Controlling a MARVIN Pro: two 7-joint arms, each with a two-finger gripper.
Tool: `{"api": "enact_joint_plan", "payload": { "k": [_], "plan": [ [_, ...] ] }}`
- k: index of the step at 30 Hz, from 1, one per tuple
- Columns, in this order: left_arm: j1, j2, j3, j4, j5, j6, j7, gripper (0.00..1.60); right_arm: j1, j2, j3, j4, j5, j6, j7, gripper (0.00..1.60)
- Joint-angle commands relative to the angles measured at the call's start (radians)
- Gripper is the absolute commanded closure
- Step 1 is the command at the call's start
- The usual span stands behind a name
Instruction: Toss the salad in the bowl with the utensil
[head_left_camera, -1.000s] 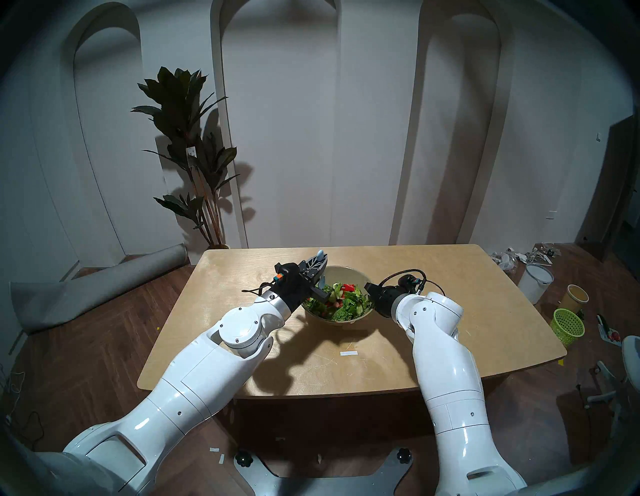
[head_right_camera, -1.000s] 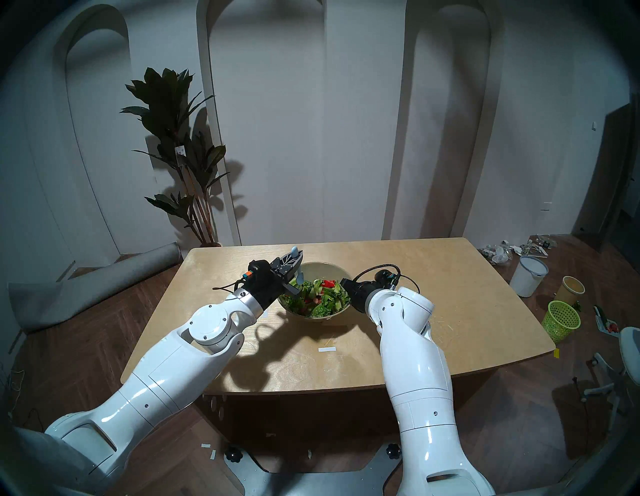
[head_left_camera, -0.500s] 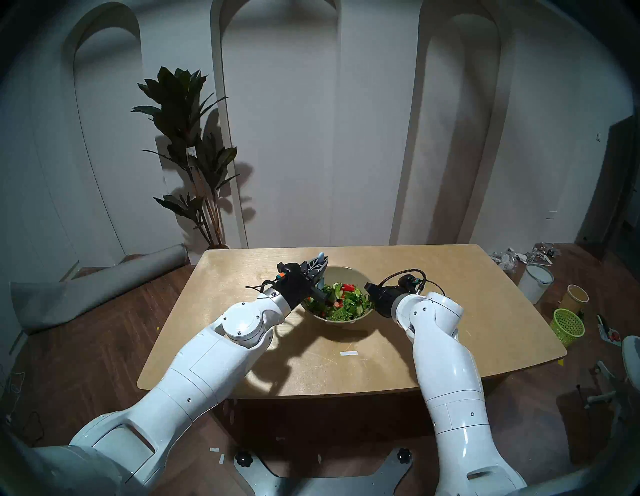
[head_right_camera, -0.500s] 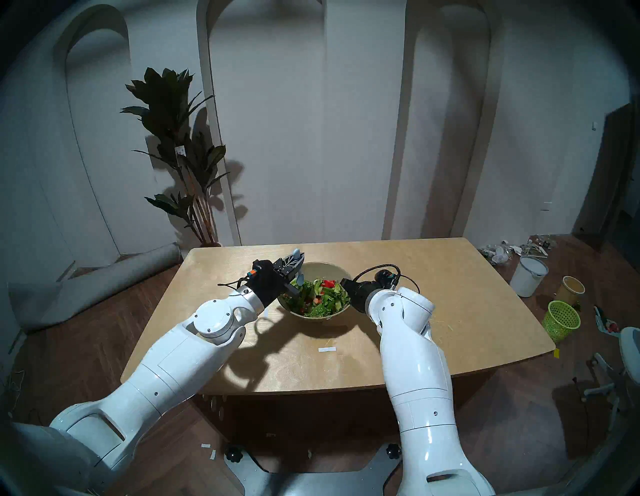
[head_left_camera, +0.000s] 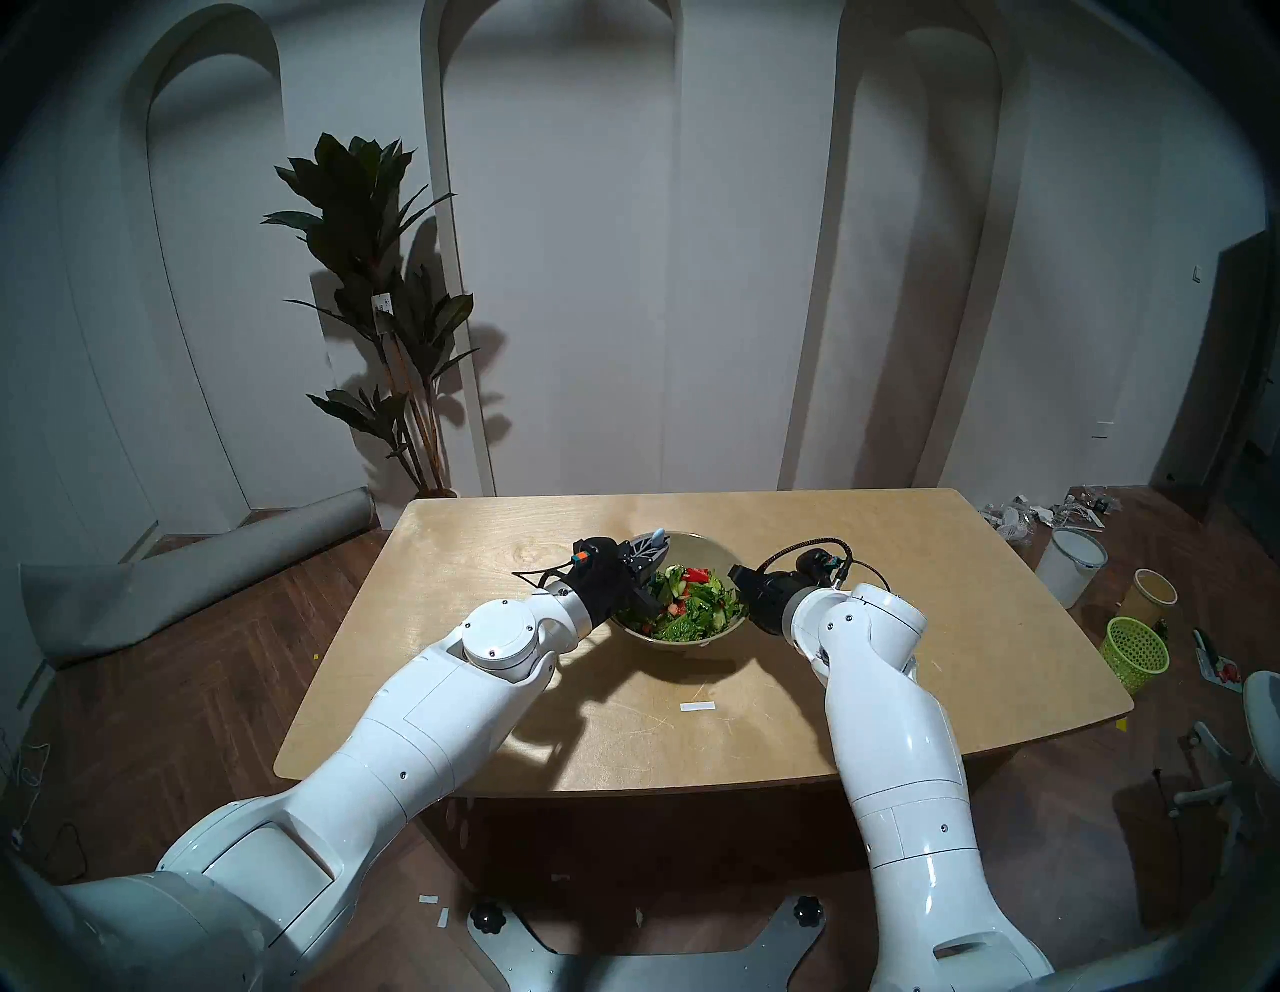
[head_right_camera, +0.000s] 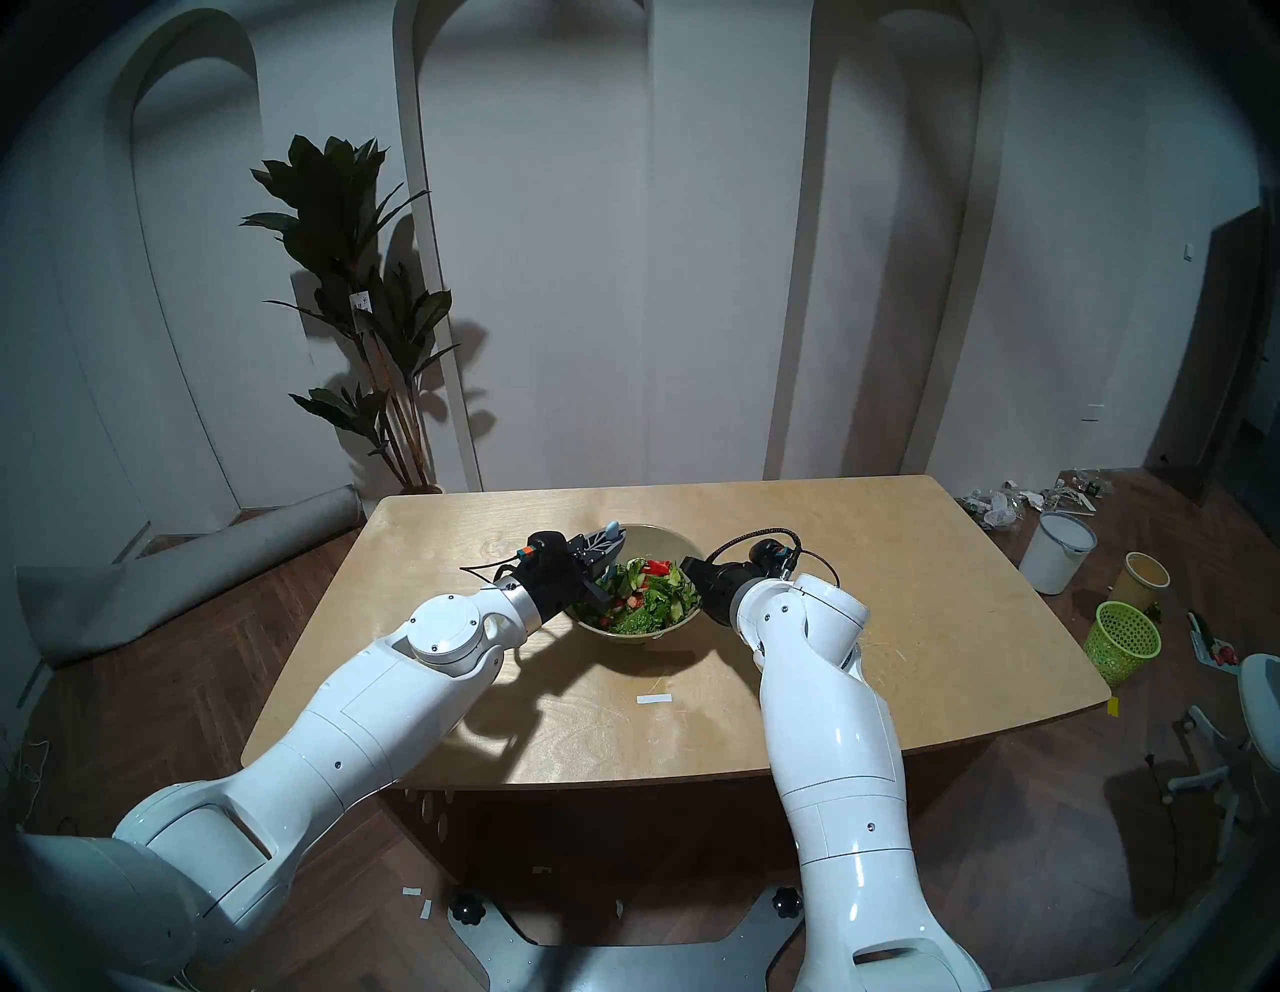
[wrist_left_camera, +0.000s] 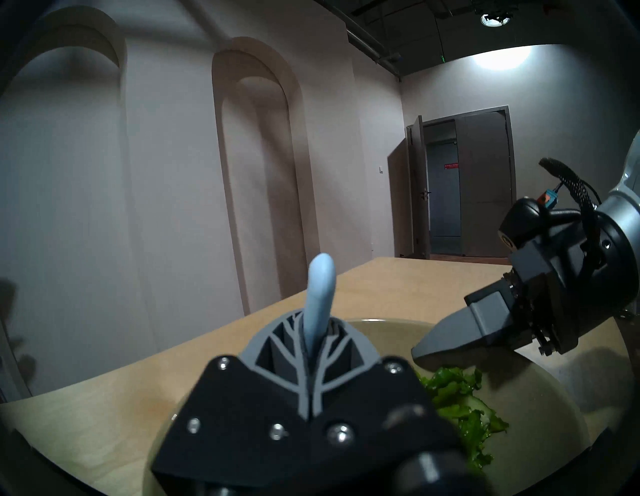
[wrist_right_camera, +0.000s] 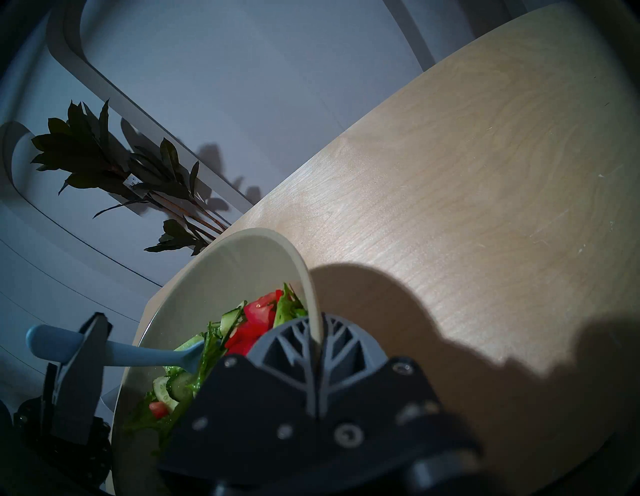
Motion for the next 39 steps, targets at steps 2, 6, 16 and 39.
{"api": "enact_joint_plan", "payload": {
  "k": [2,6,16,39],
  "plan": [
    [-0.06,-0.027,0.006,0.03,-0.031,0.046,-0.059,1.6,0.006,-0.001,0.002,-0.017,0.002,-0.002,0.002,1.6],
    [-0.05,-0.001,0.002,-0.027,-0.073,0.13,-0.096,1.6,0.006,-0.001,0.002,-0.016,0.002,-0.002,0.002,1.6],
    [-0.028,0.07,-0.008,-0.158,-0.165,0.331,-0.143,1.6,0.006,-0.001,0.002,-0.016,0.002,-0.002,0.002,1.6],
    [0.003,0.131,-0.077,-0.337,-0.243,0.478,-0.126,1.6,0.006,-0.001,0.002,-0.016,0.002,-0.002,0.002,1.6]
  ]
}}
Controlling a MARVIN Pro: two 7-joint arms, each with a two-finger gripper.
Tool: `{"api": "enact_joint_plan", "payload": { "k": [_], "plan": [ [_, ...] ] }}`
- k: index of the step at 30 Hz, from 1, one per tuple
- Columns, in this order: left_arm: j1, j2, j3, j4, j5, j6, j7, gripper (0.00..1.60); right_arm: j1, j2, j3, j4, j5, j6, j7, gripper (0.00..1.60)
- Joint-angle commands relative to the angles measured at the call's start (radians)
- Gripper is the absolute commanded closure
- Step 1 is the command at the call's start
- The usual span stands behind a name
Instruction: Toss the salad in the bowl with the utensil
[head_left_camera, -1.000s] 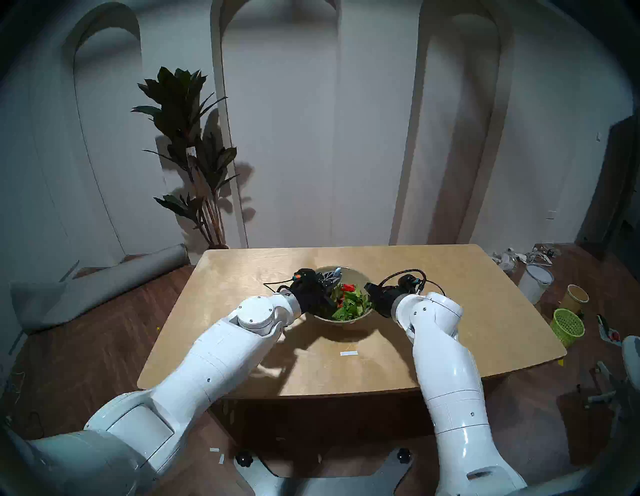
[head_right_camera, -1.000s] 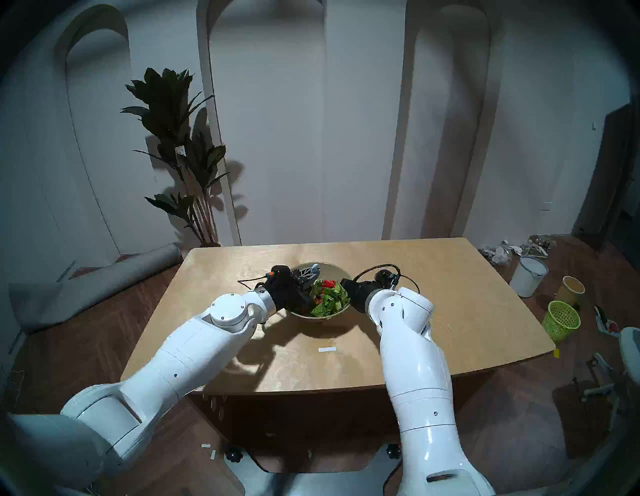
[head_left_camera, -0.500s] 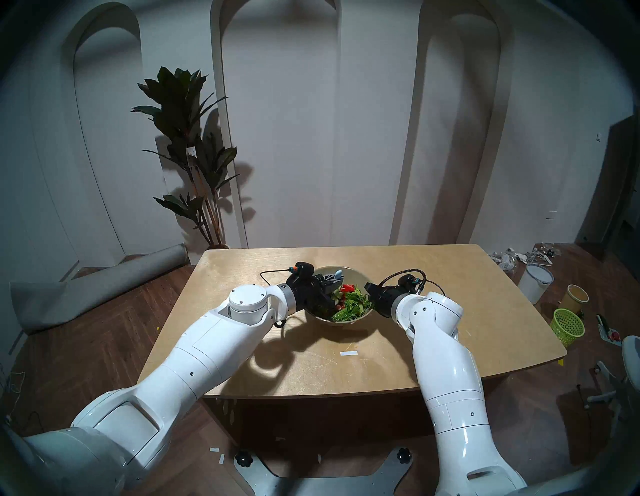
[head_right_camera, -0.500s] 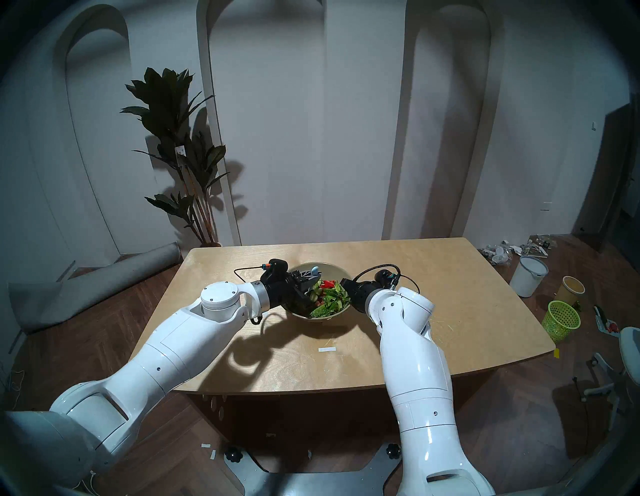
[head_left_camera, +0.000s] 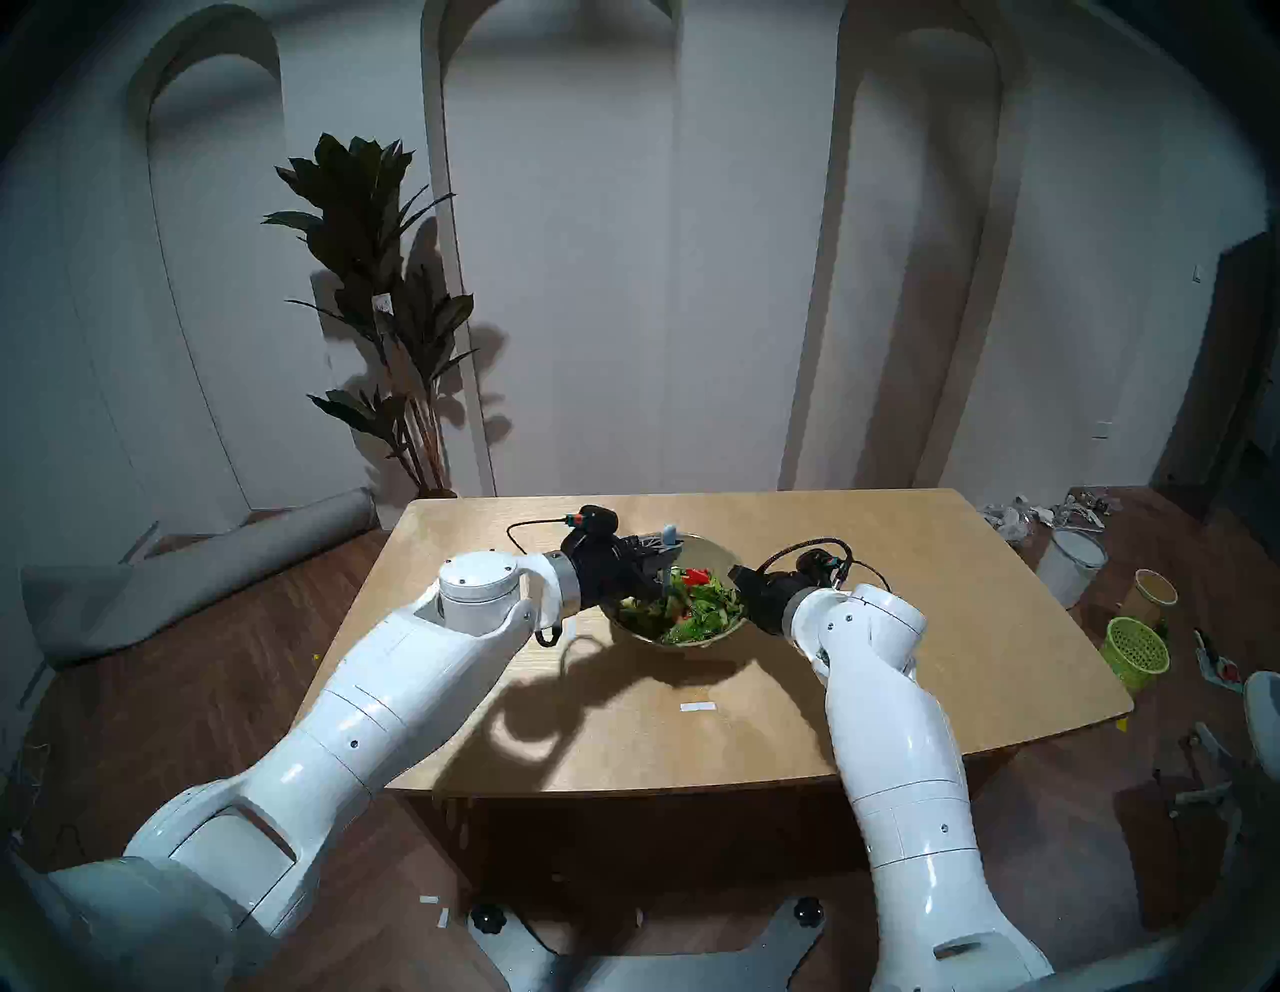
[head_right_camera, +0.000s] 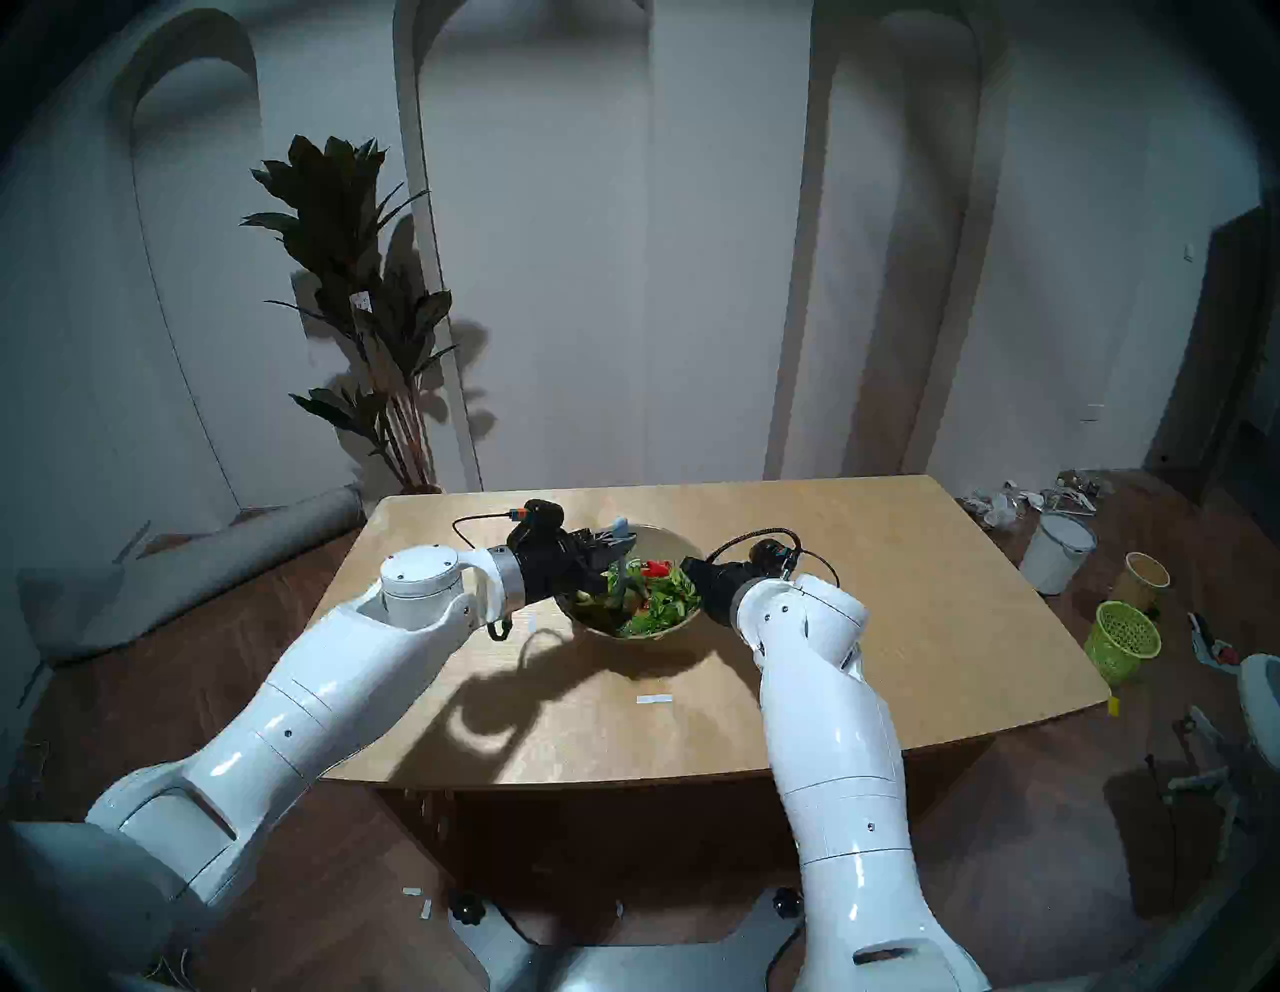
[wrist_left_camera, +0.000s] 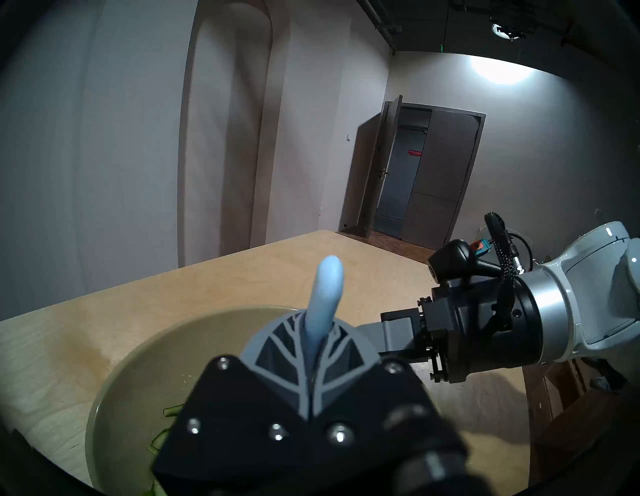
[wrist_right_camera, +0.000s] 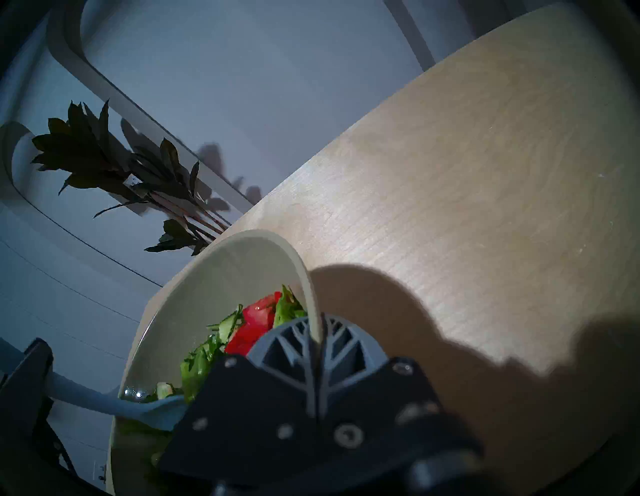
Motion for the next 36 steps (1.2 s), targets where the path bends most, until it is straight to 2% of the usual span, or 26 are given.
{"api": "enact_joint_plan", "payload": {
  "k": [1,11,17,21,29,36],
  "plan": [
    [0.0,0.017,-0.026,-0.076,-0.019,0.015,0.006,1.6,0.006,-0.001,0.002,-0.016,0.002,-0.002,0.002,1.6],
    [0.015,0.029,-0.042,-0.122,-0.022,0.008,0.029,1.6,0.006,-0.001,0.002,-0.016,0.002,-0.002,0.002,1.6],
    [0.031,0.053,-0.064,-0.19,-0.039,0.02,0.052,1.6,0.006,-0.001,0.002,-0.016,0.002,-0.002,0.002,1.6],
    [0.055,0.072,-0.087,-0.236,-0.064,0.034,0.069,1.6,0.006,-0.001,0.002,-0.016,0.002,-0.002,0.002,1.6],
    [0.162,0.122,-0.13,-0.337,-0.123,0.073,0.114,1.6,0.006,-0.001,0.002,-0.017,0.002,-0.002,0.002,1.6],
    [0.204,0.129,-0.13,-0.332,-0.13,0.048,0.109,1.6,0.006,-0.001,0.002,-0.017,0.002,-0.002,0.001,1.6]
  ]
}}
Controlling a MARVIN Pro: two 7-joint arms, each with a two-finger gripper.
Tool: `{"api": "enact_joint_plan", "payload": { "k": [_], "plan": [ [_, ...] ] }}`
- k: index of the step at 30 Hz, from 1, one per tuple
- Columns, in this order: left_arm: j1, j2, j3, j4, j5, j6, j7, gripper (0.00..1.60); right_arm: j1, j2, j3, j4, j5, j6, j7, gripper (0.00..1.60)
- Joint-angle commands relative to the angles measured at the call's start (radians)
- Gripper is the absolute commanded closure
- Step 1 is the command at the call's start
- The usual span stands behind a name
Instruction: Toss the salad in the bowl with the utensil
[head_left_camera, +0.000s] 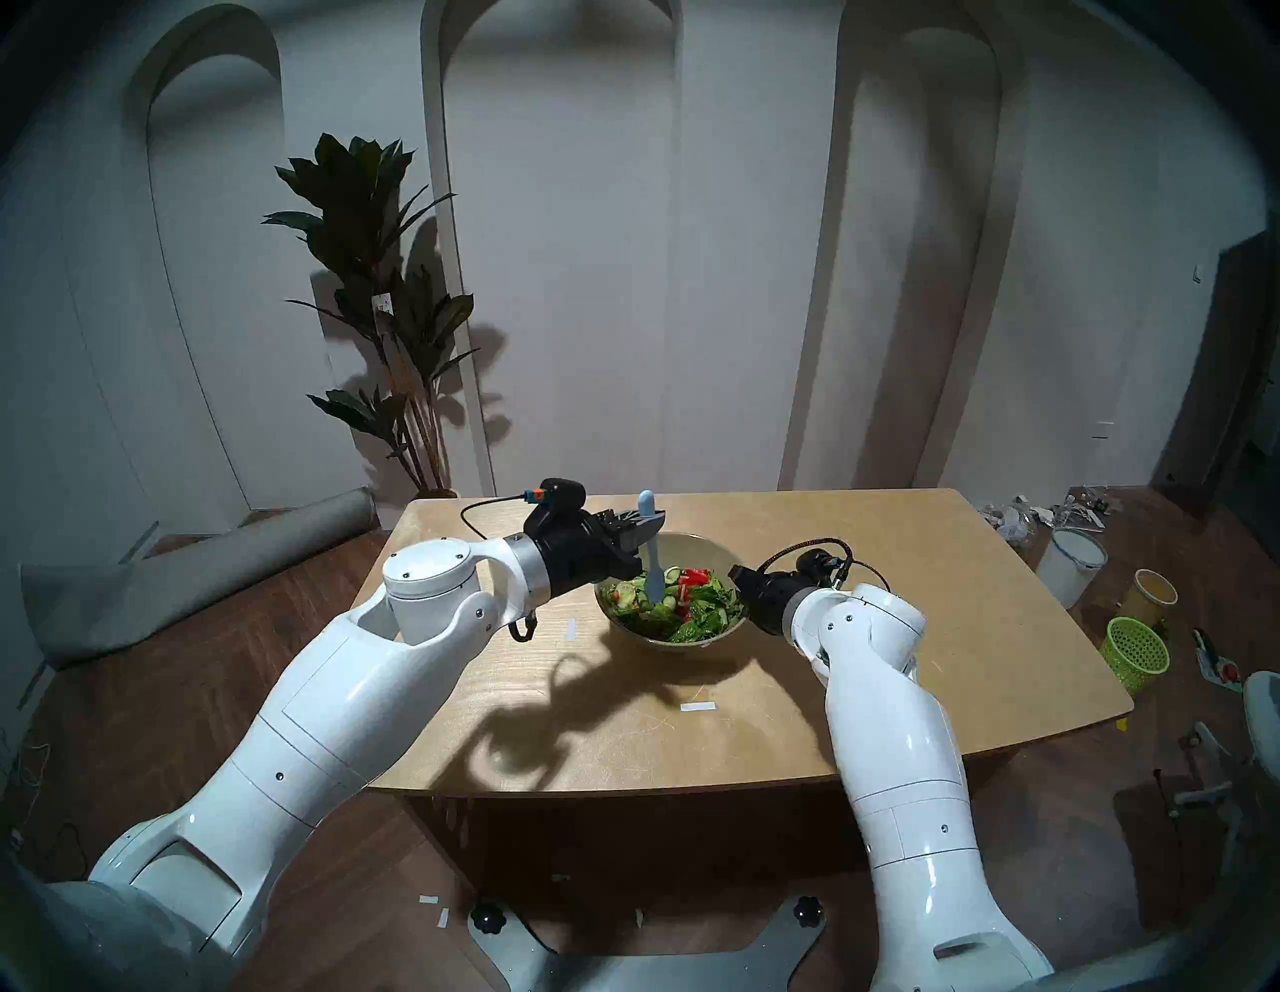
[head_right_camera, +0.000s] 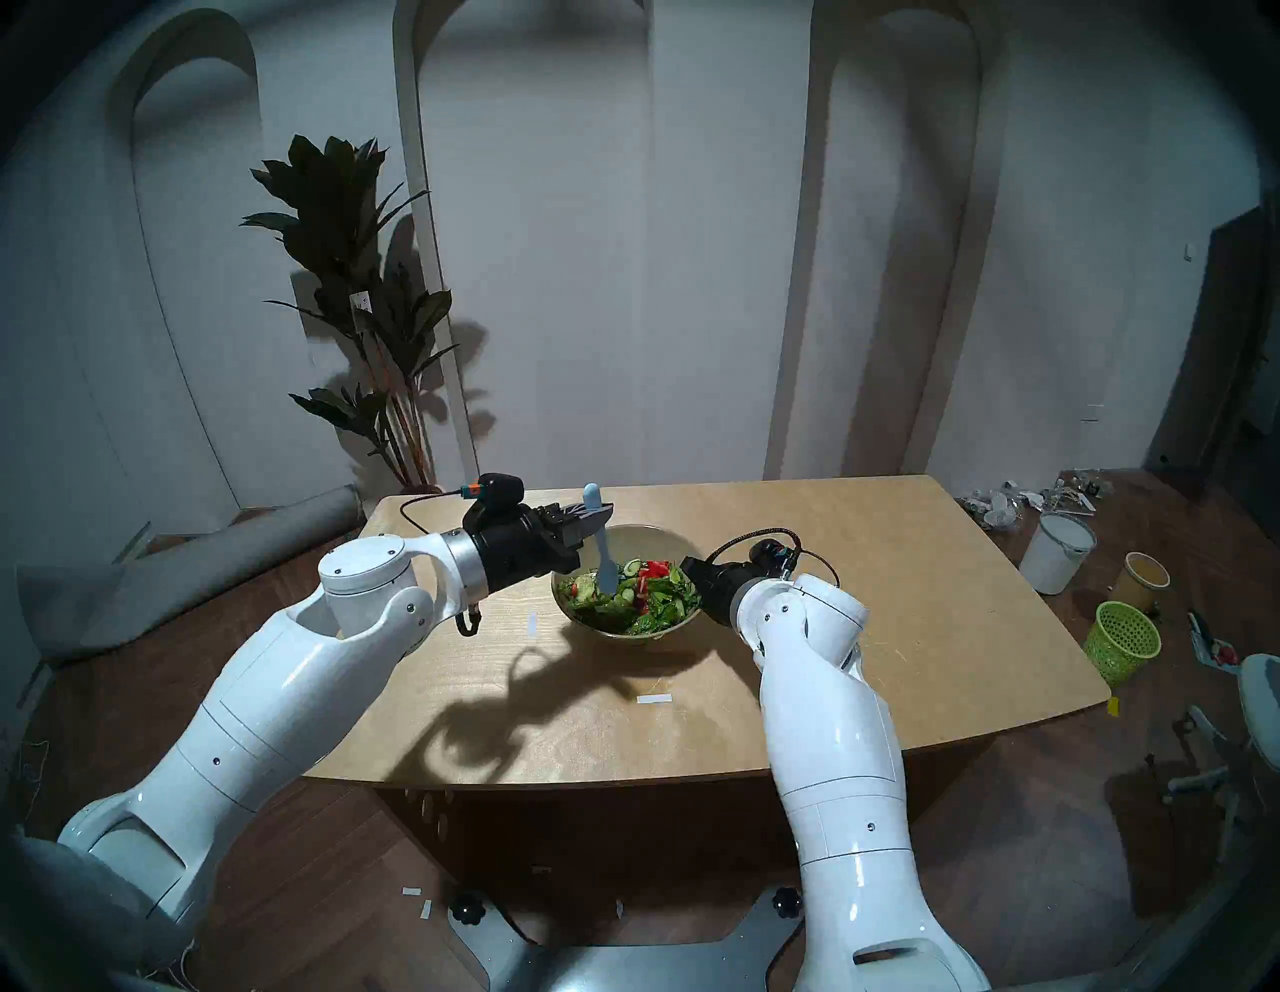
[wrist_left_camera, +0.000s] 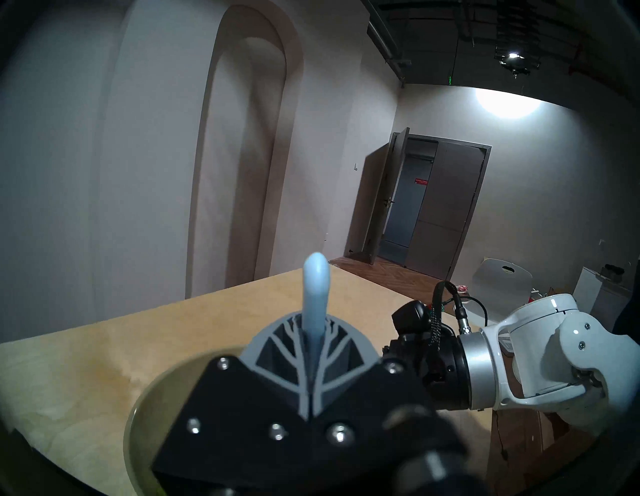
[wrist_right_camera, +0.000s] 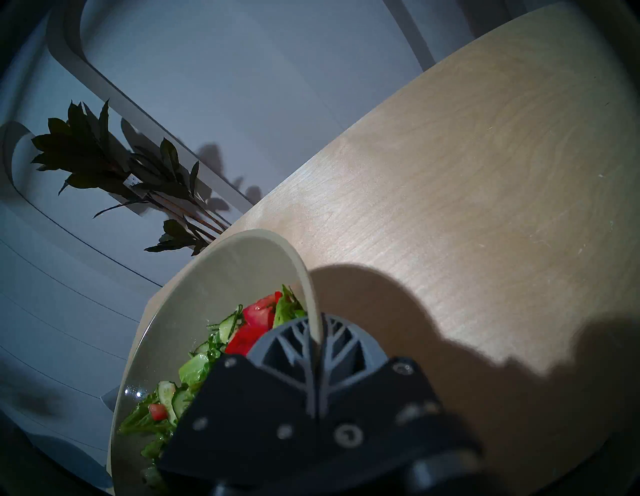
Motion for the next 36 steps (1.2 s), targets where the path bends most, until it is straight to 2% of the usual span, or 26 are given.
{"api": "enact_joint_plan", "payload": {
  "k": [1,19,27,36],
  "plan": [
    [0.039,0.01,-0.011,-0.019,-0.013,-0.031,-0.012,1.6,0.005,-0.001,0.002,-0.017,0.002,-0.002,0.002,1.6],
    [0.02,-0.014,0.034,0.073,0.009,-0.092,-0.075,1.6,0.006,-0.001,0.002,-0.017,0.002,-0.002,0.002,1.6],
    [-0.017,-0.043,0.063,0.137,0.062,-0.154,-0.102,1.6,0.006,-0.001,0.002,-0.016,0.002,-0.002,0.002,1.6],
    [-0.052,-0.089,0.081,0.209,0.116,-0.236,-0.094,1.6,0.006,-0.001,0.002,-0.016,0.002,-0.002,0.002,1.6]
  ]
}}
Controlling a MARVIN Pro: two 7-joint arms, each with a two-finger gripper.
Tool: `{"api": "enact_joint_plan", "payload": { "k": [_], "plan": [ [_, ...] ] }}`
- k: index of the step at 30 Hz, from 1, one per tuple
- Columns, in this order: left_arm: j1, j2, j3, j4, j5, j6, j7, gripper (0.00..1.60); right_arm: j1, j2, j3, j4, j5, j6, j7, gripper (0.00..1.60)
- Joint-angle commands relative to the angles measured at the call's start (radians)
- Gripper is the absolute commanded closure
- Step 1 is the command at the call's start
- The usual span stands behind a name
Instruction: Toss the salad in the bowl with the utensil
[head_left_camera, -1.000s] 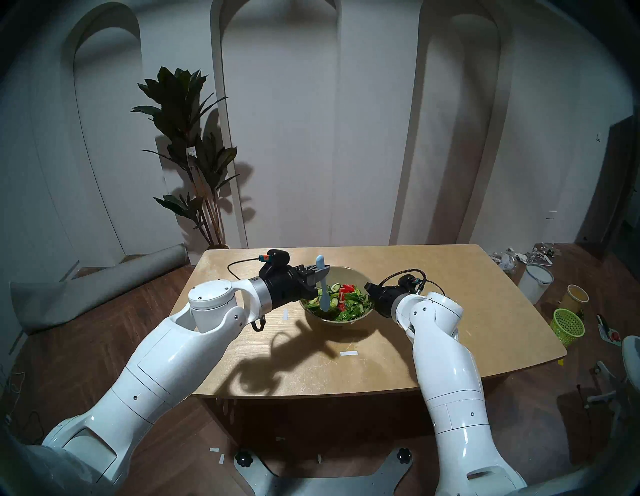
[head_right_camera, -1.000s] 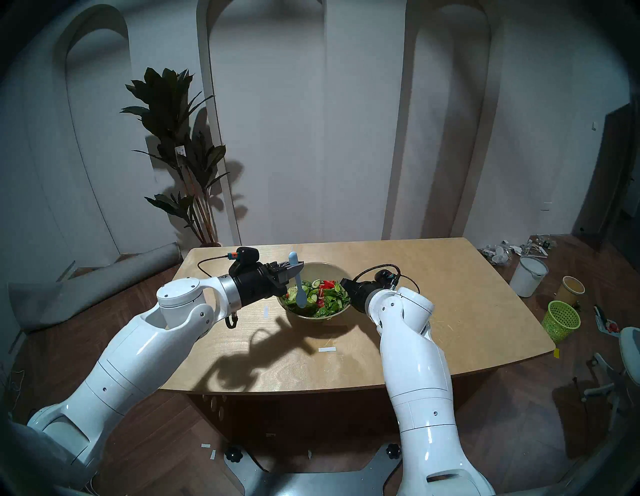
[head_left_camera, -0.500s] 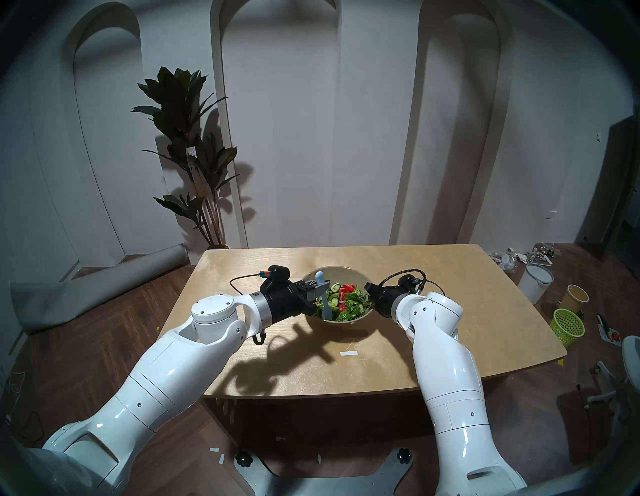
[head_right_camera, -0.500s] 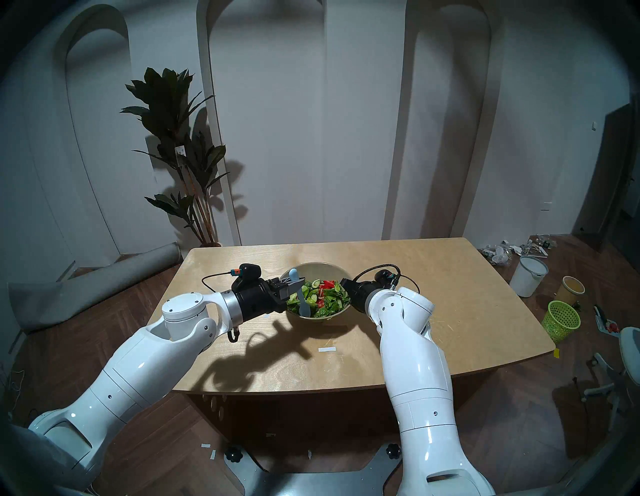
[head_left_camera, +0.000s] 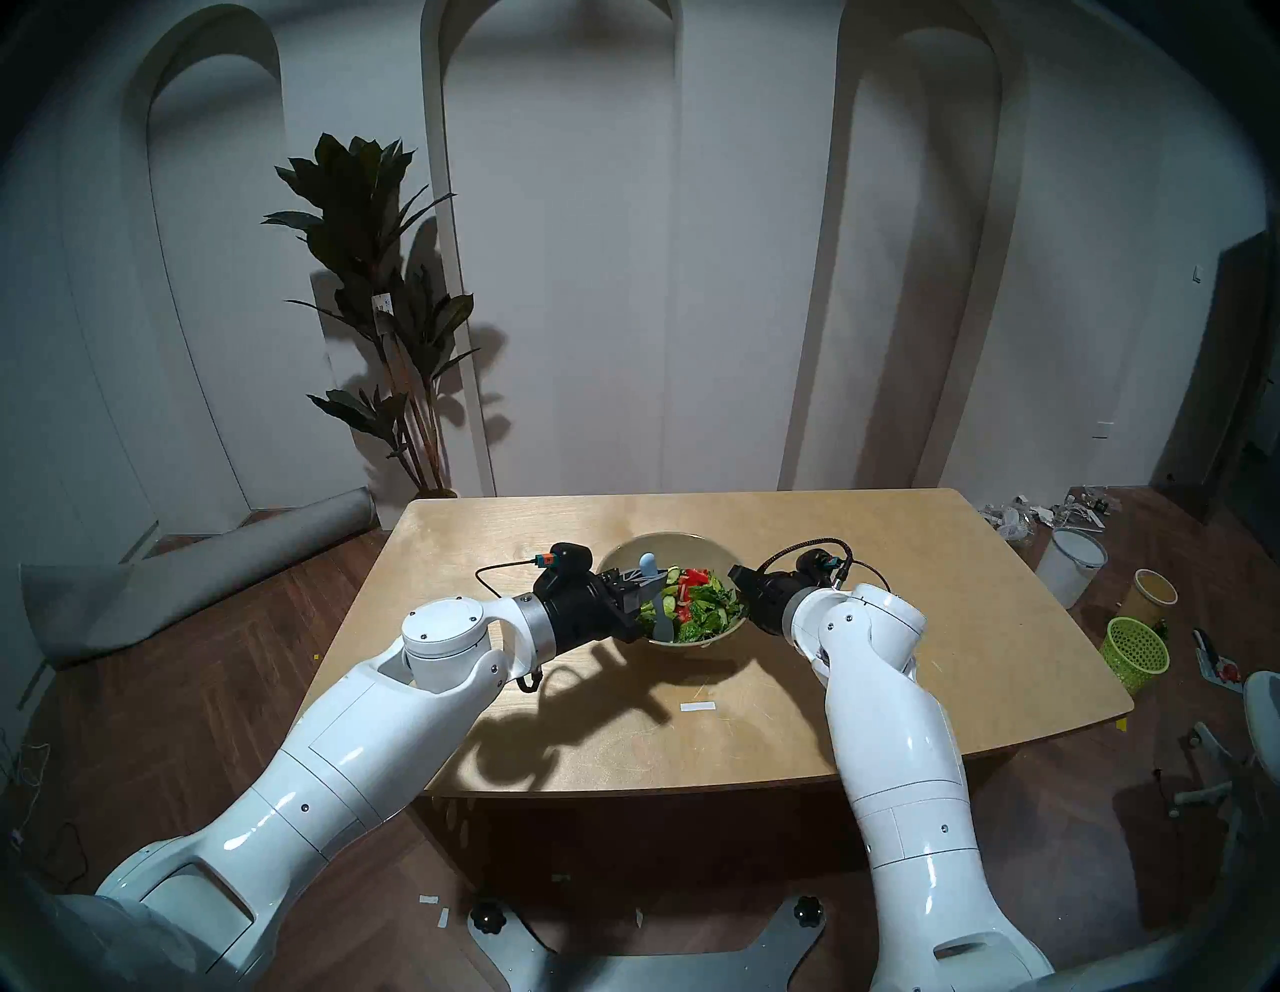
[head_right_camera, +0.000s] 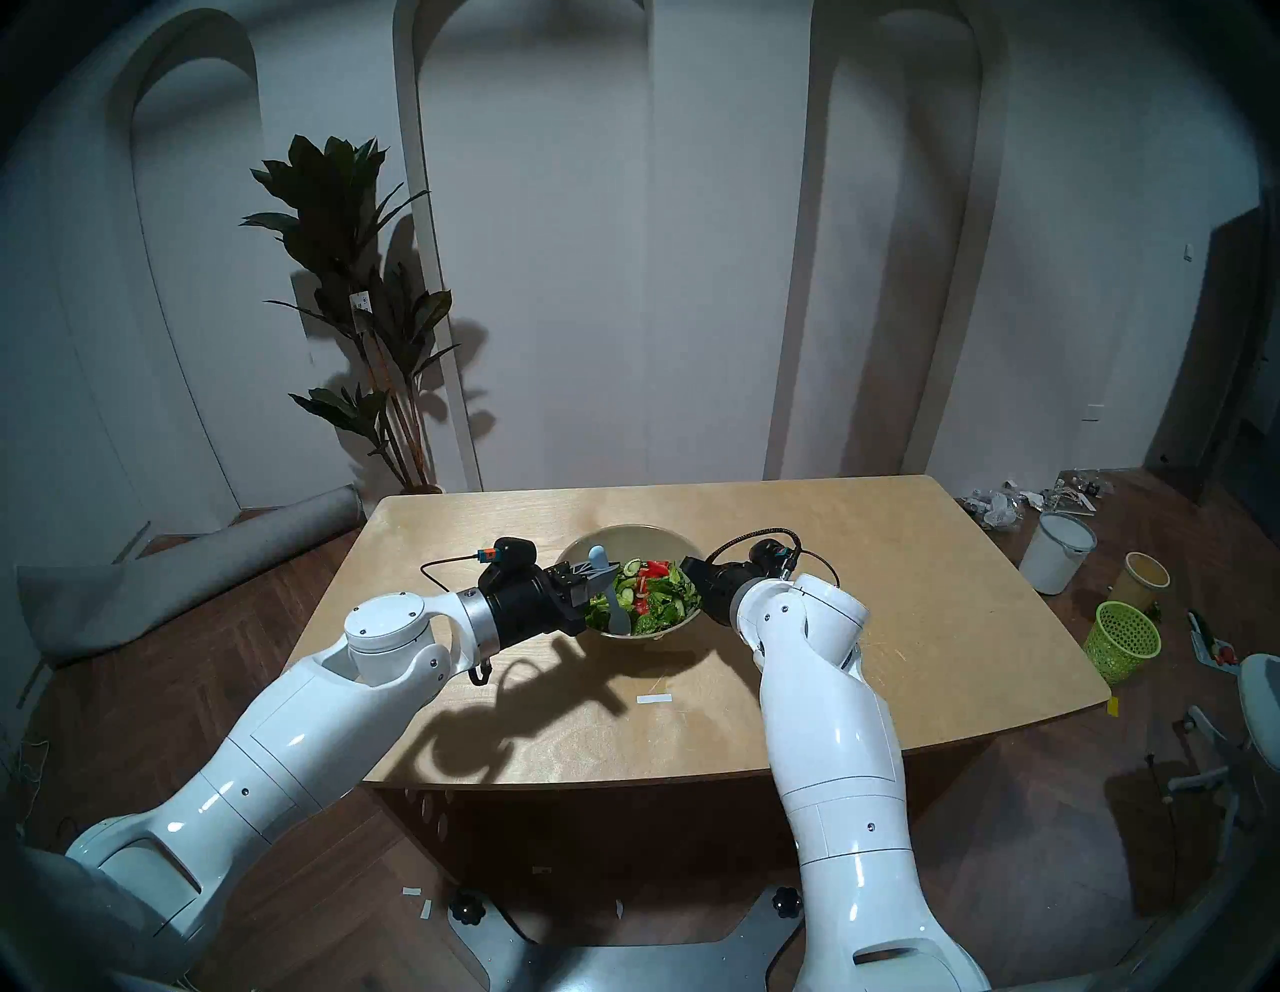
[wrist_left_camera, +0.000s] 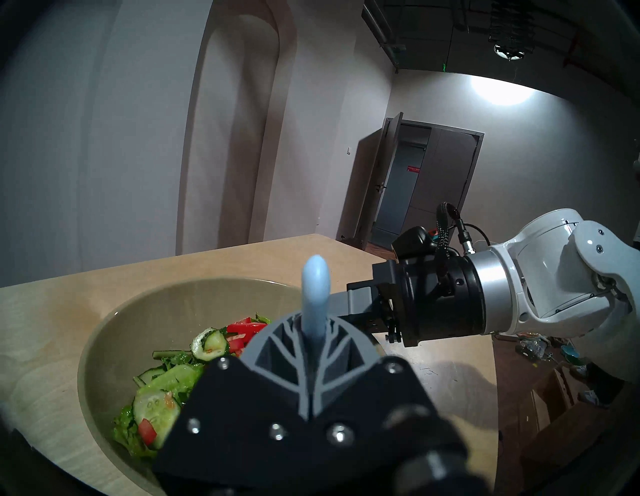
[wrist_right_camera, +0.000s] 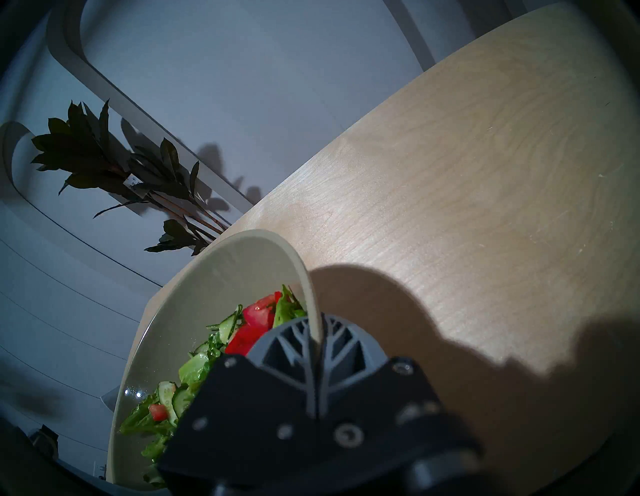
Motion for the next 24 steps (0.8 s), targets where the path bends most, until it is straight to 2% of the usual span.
{"api": "enact_joint_plan", "payload": {
  "k": [1,13,15,16,18,22,24],
  "plan": [
    [-0.057,-0.049,0.0,0.029,0.031,-0.067,0.003,1.6,0.006,-0.001,0.002,-0.016,0.002,-0.002,0.002,1.6],
    [-0.095,-0.103,0.001,0.111,0.066,-0.145,-0.001,1.6,0.006,0.0,0.002,-0.016,0.002,-0.002,0.002,1.6],
    [-0.1,-0.112,0.001,0.125,0.084,-0.184,0.001,1.6,0.006,0.0,0.002,-0.015,0.002,-0.002,0.002,1.6],
    [-0.103,-0.116,0.0,0.13,0.082,-0.18,-0.001,1.6,0.006,0.0,0.002,-0.015,0.002,-0.002,0.002,1.6],
    [-0.109,-0.132,-0.003,0.148,0.098,-0.222,0.006,1.6,0.006,0.0,0.002,-0.015,0.002,-0.002,0.002,1.6],
    [-0.117,-0.148,-0.006,0.17,0.111,-0.258,0.013,1.6,0.006,0.0,0.002,-0.015,0.002,-0.002,0.002,1.6],
    [-0.124,-0.163,-0.008,0.194,0.131,-0.308,0.024,1.6,0.006,0.0,0.002,-0.015,0.002,-0.002,0.002,1.6]
  ]
}}
